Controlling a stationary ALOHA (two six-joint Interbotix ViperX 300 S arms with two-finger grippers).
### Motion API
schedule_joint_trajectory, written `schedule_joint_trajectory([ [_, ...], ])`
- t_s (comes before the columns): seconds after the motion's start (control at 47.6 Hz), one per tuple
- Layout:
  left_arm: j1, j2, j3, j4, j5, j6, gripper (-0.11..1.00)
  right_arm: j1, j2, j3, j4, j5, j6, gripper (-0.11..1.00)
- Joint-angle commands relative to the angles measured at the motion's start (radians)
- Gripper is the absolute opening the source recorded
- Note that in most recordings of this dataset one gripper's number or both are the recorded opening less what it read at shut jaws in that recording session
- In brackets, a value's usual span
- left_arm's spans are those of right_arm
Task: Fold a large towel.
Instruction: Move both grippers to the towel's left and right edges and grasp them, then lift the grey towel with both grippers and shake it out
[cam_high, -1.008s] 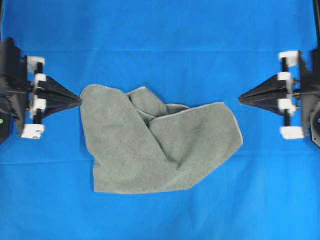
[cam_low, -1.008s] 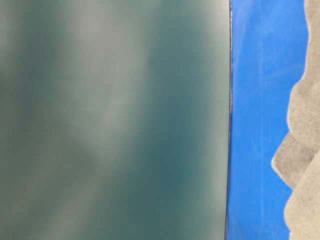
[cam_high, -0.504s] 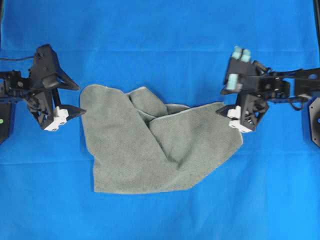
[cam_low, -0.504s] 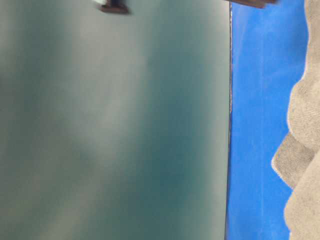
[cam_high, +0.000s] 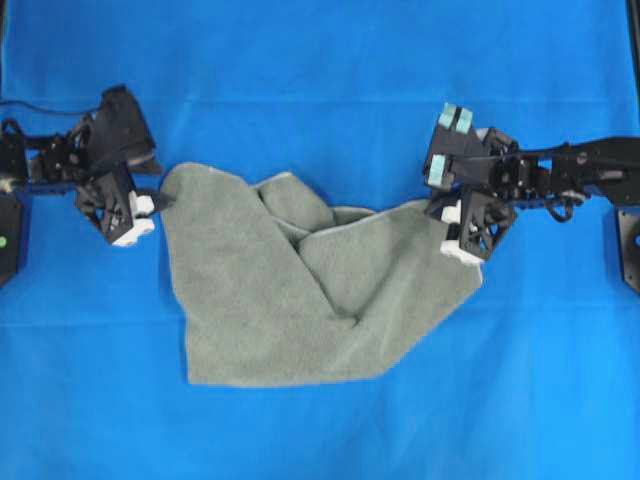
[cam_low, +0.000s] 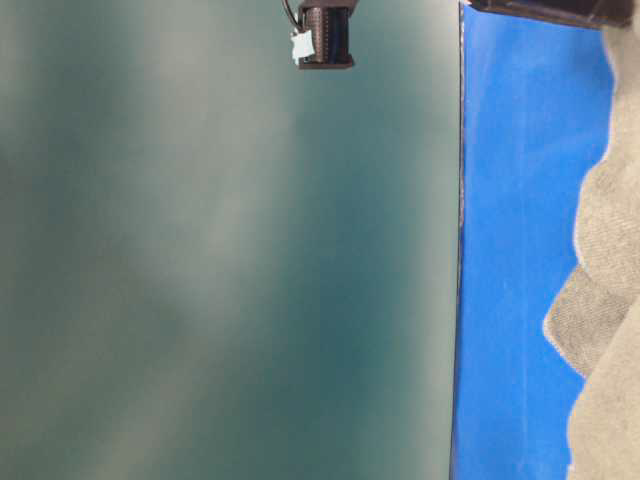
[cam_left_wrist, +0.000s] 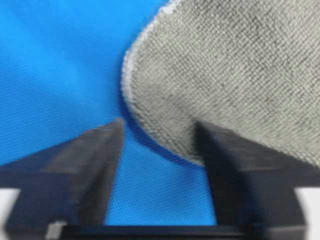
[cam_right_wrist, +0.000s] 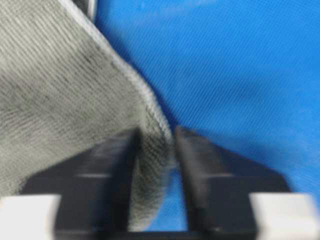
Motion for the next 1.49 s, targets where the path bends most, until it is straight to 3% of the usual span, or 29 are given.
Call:
schedule_joint_trajectory([
  [0.0,-0.005,0.003,-0.018,0.0,0.055,0.003,0.44,-0.002,-0.009,-0.012,-0.002,0.003,-0.002,0.18],
  [0.063,-0.005,-0.002,-0.023,0.0,0.077,0.005,0.27,-0.002,-0.017,-0.014,-0.002,0.009,-0.002,0.03],
  [0.168,-0.005,-0.035,-0.037,0.0,0.109,0.005,0.03,-0.002,-0.058,-0.015,-0.002,0.025,-0.002,0.03],
  [0.357,-0.006,-0.19,-0.098,0.0,0.213,0.006,0.03,-0.002,-0.249,-0.031,-0.002,0.12,-0.002,0.03],
  [0.546,-0.008,-0.43,-0.17,0.0,0.337,0.006,0.03,-0.002,-0.494,-0.037,-0.003,0.19,-0.002,0.03],
  [0.735,-0.011,-0.644,-0.207,0.0,0.371,0.005,0.03,-0.002,-0.736,-0.049,-0.008,0.201,-0.002,0.03],
  [0.924,-0.006,-0.782,-0.227,0.012,0.316,0.009,0.03,-0.023,-0.91,-0.074,-0.104,0.196,-0.002,0.03],
  [1.113,0.049,-0.834,-0.287,0.014,0.222,0.084,0.03,-0.166,-0.962,-0.152,-0.187,0.198,-0.002,0.03],
  [1.469,0.204,-0.758,-0.494,0.012,0.15,0.265,0.03,-0.578,-0.897,-0.327,-0.325,0.196,-0.005,0.03],
])
